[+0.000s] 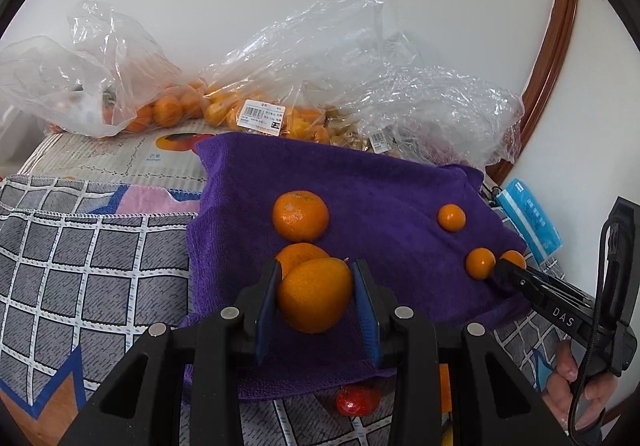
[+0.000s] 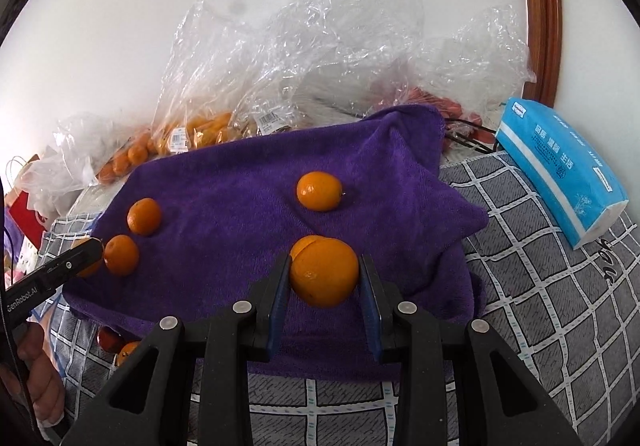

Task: Organize fruits
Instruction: 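Lower the orange onto the towel and open the right tool while the left tool releases its orange, then withdraw the right tool and grasp a small yellow-green citrus beside the towel, then grasp the small red fruit with the left tool while the right tool holds the yellow-green citrus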

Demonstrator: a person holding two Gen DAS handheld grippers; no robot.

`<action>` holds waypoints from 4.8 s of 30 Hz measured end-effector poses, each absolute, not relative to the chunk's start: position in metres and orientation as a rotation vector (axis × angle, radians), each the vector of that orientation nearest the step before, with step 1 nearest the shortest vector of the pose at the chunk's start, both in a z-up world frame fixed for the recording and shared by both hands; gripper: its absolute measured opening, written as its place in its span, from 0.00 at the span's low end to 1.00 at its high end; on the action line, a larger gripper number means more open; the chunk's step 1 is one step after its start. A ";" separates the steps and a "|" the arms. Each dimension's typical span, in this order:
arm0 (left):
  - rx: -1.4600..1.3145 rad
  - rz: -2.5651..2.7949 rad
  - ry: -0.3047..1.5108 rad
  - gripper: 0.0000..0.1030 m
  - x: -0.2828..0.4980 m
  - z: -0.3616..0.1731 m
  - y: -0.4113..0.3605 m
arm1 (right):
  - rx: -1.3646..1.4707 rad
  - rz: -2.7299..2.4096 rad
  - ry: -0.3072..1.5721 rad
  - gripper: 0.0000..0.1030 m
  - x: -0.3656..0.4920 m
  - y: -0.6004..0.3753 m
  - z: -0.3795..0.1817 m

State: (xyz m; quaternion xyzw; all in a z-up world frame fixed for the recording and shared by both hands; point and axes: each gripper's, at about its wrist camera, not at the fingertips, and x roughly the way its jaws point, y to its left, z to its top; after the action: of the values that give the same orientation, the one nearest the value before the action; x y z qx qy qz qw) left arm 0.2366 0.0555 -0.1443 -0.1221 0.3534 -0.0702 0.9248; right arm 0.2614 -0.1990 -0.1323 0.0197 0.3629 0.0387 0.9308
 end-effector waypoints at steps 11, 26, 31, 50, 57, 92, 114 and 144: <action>-0.231 -0.136 0.762 0.32 0.240 -0.149 0.052 | -0.019 0.063 0.764 0.32 0.264 -0.189 -0.138; -0.226 -0.143 0.762 0.40 0.240 -0.149 0.049 | -0.006 0.029 0.689 0.51 0.256 -0.192 -0.127; -0.230 -0.150 0.718 0.46 0.235 -0.142 0.049 | 0.000 -0.001 0.663 0.55 0.254 -0.195 -0.125; -0.418 -0.063 0.629 0.59 0.228 -0.126 0.095 | -0.030 0.056 0.664 0.56 0.237 -0.172 -0.111; -0.486 -0.052 0.627 0.59 0.226 -0.126 0.109 | -0.020 0.134 0.727 0.56 0.202 -0.148 -0.118; -0.366 -0.101 0.620 0.58 0.220 -0.122 0.084 | -0.018 0.083 0.845 0.28 0.161 -0.152 -0.157; -0.247 -0.229 0.877 0.38 0.185 -0.154 0.040 | 0.063 0.075 0.719 0.28 0.162 -0.195 -0.139; -0.340 -0.226 0.857 0.22 0.191 -0.169 0.042 | 0.070 0.084 0.735 0.28 0.164 -0.194 -0.143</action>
State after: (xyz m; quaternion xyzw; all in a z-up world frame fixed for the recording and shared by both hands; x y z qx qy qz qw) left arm 0.1911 0.0417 -0.1691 -0.1637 0.4124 -0.1090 0.8895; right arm 0.1637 -0.1944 -0.1430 0.0344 0.3590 0.0410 0.9318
